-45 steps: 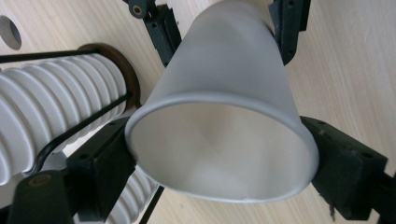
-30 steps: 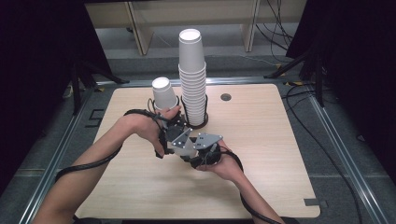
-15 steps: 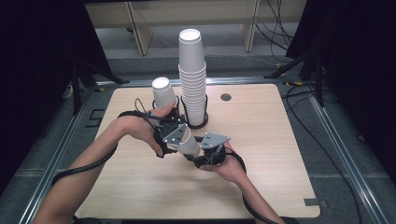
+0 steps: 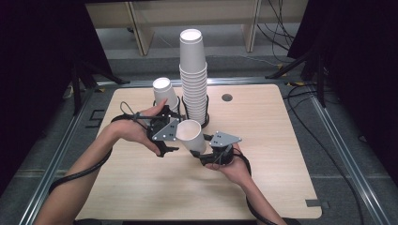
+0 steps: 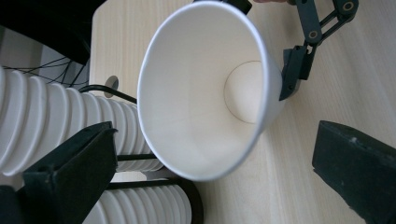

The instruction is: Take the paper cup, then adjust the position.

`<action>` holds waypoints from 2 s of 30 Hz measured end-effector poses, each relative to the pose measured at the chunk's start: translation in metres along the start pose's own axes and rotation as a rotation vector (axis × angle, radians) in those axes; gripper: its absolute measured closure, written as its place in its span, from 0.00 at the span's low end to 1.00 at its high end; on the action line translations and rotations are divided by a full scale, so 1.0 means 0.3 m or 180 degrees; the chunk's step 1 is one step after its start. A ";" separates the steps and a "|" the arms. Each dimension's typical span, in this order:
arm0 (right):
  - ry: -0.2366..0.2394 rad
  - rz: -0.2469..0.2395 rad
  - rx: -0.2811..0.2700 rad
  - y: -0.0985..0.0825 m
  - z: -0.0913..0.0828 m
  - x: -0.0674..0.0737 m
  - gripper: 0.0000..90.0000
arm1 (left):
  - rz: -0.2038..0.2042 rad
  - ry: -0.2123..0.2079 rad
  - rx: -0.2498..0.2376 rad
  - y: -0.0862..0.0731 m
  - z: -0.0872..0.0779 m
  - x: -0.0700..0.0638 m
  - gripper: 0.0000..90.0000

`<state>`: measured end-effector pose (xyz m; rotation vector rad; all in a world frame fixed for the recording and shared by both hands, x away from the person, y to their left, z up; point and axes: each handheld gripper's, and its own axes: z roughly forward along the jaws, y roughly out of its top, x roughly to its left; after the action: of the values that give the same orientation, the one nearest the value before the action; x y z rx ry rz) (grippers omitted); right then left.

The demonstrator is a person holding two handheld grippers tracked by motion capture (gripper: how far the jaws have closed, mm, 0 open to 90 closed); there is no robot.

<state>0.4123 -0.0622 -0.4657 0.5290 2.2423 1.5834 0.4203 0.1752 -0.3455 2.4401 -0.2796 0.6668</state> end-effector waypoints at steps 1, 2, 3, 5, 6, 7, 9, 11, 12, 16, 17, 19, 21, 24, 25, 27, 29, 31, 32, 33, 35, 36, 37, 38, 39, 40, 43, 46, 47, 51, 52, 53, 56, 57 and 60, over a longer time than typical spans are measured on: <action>-0.0008 0.0094 0.0000 -0.003 -0.006 0.002 0.31 | -0.0014 0.0014 -0.0016 -0.007 -0.002 -0.002 0.00; -0.0042 0.0024 -0.0022 -0.003 -0.011 -0.006 0.31 | -0.0070 0.0045 -0.0033 -0.015 -0.004 -0.006 0.00; -0.0044 0.0095 -0.0033 -0.006 -0.015 -0.005 0.31 | -0.0114 0.0056 -0.0085 -0.023 -0.003 -0.009 0.00; -0.0108 0.0125 -0.0071 -0.010 -0.023 -0.008 0.31 | -0.0225 0.0113 -0.0198 -0.040 -0.003 -0.018 0.00; -0.0155 0.0073 -0.0075 -0.011 -0.029 -0.014 0.31 | -0.0290 0.0131 -0.0270 -0.049 -0.002 -0.023 0.00; -0.0163 0.0083 -0.0085 -0.013 -0.034 -0.017 0.31 | -0.0343 0.0161 -0.0337 -0.056 -0.002 -0.029 0.00; -0.0214 0.0197 -0.0095 -0.018 -0.042 -0.015 0.31 | -0.0482 0.0233 -0.0509 -0.071 0.002 -0.044 0.00; -0.0249 0.0211 -0.0114 -0.021 -0.051 -0.019 0.31 | -0.0586 0.0245 -0.0684 -0.089 0.004 -0.063 0.00; -0.0275 0.0241 -0.0116 -0.023 -0.058 -0.021 0.31 | -0.0675 0.0274 -0.0738 -0.099 0.006 -0.073 0.00; -0.0367 0.0265 -0.0206 -0.033 -0.079 -0.031 0.31 | -0.0898 0.0372 -0.0845 -0.148 0.019 -0.115 0.00; -0.0436 0.0327 -0.0194 -0.035 -0.087 -0.029 0.31 | -0.0958 0.0422 -0.0866 -0.160 0.025 -0.128 0.00; -0.0476 0.0325 -0.0183 -0.040 -0.103 -0.038 0.31 | -0.1087 0.0526 -0.0888 -0.185 0.036 -0.155 0.00; -0.0522 0.0388 -0.0210 -0.045 -0.113 -0.039 0.31 | -0.1236 0.0604 -0.0929 -0.212 0.050 -0.186 0.00; -0.0537 0.0488 -0.0153 -0.051 -0.133 -0.038 0.31 | -0.1479 0.0704 -0.0975 -0.245 0.060 -0.231 0.00; -0.0515 0.0476 -0.0173 -0.055 -0.138 -0.043 0.31 | -0.1539 0.0764 -0.0989 -0.256 0.063 -0.245 0.00; -0.0596 0.0465 -0.0216 -0.064 -0.152 -0.047 0.31 | -0.1699 0.0870 -0.1063 -0.280 0.071 -0.270 0.00; -0.0681 0.0487 -0.0194 -0.068 -0.169 -0.049 0.31 | -0.1837 0.0993 -0.1069 -0.301 0.069 -0.289 0.00; -0.0674 0.0581 -0.0224 -0.073 -0.182 -0.052 0.31 | -0.1969 0.1072 -0.1053 -0.317 0.062 -0.303 0.00; -0.0706 0.0603 -0.0214 -0.073 -0.187 -0.052 0.31 | -0.2016 0.1135 -0.1062 -0.329 0.062 -0.311 0.00; -0.0791 0.0532 -0.0242 -0.074 -0.196 -0.057 0.31 | -0.2074 0.1185 -0.1066 -0.342 0.060 -0.318 0.00; -0.0847 0.0516 -0.0223 -0.077 -0.214 -0.060 0.31 | -0.2188 0.1255 -0.1105 -0.361 0.060 -0.327 0.00; -0.0810 0.0623 -0.0248 -0.081 -0.216 -0.056 0.31 | -0.2228 0.1295 -0.1114 -0.371 0.063 -0.333 0.00; -0.0847 0.0543 -0.0225 -0.083 -0.224 -0.060 0.31 | -0.2256 0.1309 -0.1129 -0.381 0.066 -0.337 0.00; -0.0883 0.0638 -0.0169 -0.086 -0.232 -0.055 0.31 | -0.2298 0.1312 -0.1080 -0.388 0.063 -0.344 0.00; -0.0891 0.0613 -0.0201 -0.090 -0.234 -0.058 0.31 | -0.2321 0.1315 -0.1072 -0.394 0.064 -0.349 0.00; -0.0877 0.0622 -0.0222 -0.093 -0.238 -0.060 0.31 | -0.2331 0.1313 -0.1058 -0.398 0.066 -0.354 0.00; -0.0929 0.0670 -0.0225 -0.094 -0.252 -0.058 0.31 | -0.2361 0.1334 -0.1074 -0.401 0.071 -0.364 0.00; -0.0951 0.0666 -0.0243 -0.094 -0.263 -0.060 0.31 | -0.2370 0.1328 -0.1049 -0.400 0.072 -0.368 0.00; -0.0978 0.0655 -0.0239 -0.095 -0.266 -0.060 0.31 | -0.2373 0.1351 -0.1076 -0.400 0.076 -0.369 0.00; -0.0961 0.0676 -0.0246 -0.103 -0.270 -0.065 0.31 | -0.2377 0.1336 -0.1065 -0.399 0.081 -0.375 0.00; -0.1035 0.0642 -0.0228 -0.105 -0.275 -0.068 0.30 | -0.2380 0.1315 -0.1031 -0.398 0.080 -0.375 0.00; -0.1043 0.0645 -0.0220 -0.106 -0.277 -0.070 0.30 | -0.2381 0.1331 -0.1057 -0.398 0.085 -0.374 0.00; -0.1064 0.0663 -0.0235 -0.111 -0.286 -0.076 0.30 | -0.2379 0.1320 -0.1040 -0.394 0.088 -0.370 0.00; -0.1068 0.0725 -0.0270 -0.113 -0.288 -0.075 0.30 | -0.2379 0.1318 -0.1051 -0.393 0.091 -0.369 0.00; -0.1177 0.0677 -0.0265 -0.123 -0.304 -0.087 0.30 | -0.2375 0.1335 -0.1087 -0.394 0.098 -0.370 0.00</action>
<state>0.3874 -0.1608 -0.4699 0.9760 1.8867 1.5193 0.3775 0.2581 -0.4813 1.8165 0.6077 0.6855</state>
